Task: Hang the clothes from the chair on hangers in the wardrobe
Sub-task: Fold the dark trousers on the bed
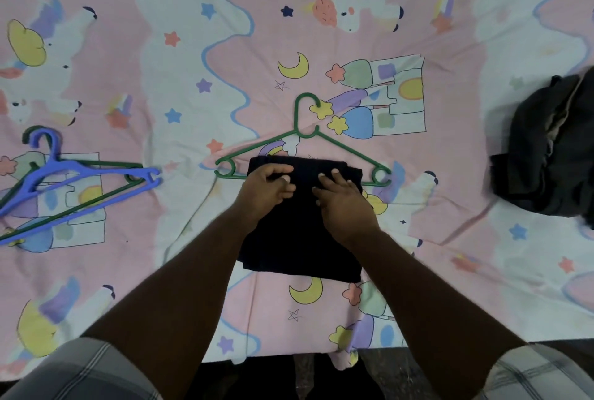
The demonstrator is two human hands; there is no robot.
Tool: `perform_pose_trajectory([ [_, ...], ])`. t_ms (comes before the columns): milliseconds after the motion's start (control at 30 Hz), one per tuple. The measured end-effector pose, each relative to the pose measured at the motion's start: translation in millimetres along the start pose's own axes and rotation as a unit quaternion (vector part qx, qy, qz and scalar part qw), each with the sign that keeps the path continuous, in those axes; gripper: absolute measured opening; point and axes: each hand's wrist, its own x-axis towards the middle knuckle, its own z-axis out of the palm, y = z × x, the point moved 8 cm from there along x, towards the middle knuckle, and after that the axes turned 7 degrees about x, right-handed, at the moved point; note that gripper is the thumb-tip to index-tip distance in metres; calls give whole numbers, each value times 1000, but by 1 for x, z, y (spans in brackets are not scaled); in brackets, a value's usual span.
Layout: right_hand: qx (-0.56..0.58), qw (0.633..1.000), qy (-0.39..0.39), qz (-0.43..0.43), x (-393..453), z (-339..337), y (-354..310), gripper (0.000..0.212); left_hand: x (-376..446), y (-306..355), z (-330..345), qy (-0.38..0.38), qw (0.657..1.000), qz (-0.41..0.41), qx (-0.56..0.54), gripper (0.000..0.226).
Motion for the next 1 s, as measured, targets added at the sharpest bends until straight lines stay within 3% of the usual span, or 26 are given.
perform_pose_trajectory([
  [67,85,995,46,19,-4,-16,-3,39,-1,2,-3,-9,999,-13,-39,22],
  [167,228,956,162,86,-23,-41,-4,39,-9,1,-13,5,979,-41,-198,23],
  [267,334,888,238,209,-47,-44,16,45,-20,-15,-32,109,953,-56,-276,15],
  [367,391,838,242,293,-68,-27,32,49,-33,-44,-44,201,941,-81,-258,7],
  [533,509,765,207,335,-83,3,31,59,-46,-66,-29,150,924,-130,-326,15],
  [600,508,769,198,334,-83,6,30,63,-49,-68,-28,126,942,-128,-284,19],
  [733,441,824,163,315,-86,7,15,61,-52,-79,-25,98,975,-139,-144,46],
  [833,429,844,159,280,-88,7,2,68,-53,-81,-15,54,985,-133,-95,59],
  [1000,451,838,155,265,-96,6,-2,71,-66,-82,-2,22,989,-132,-63,42],
])
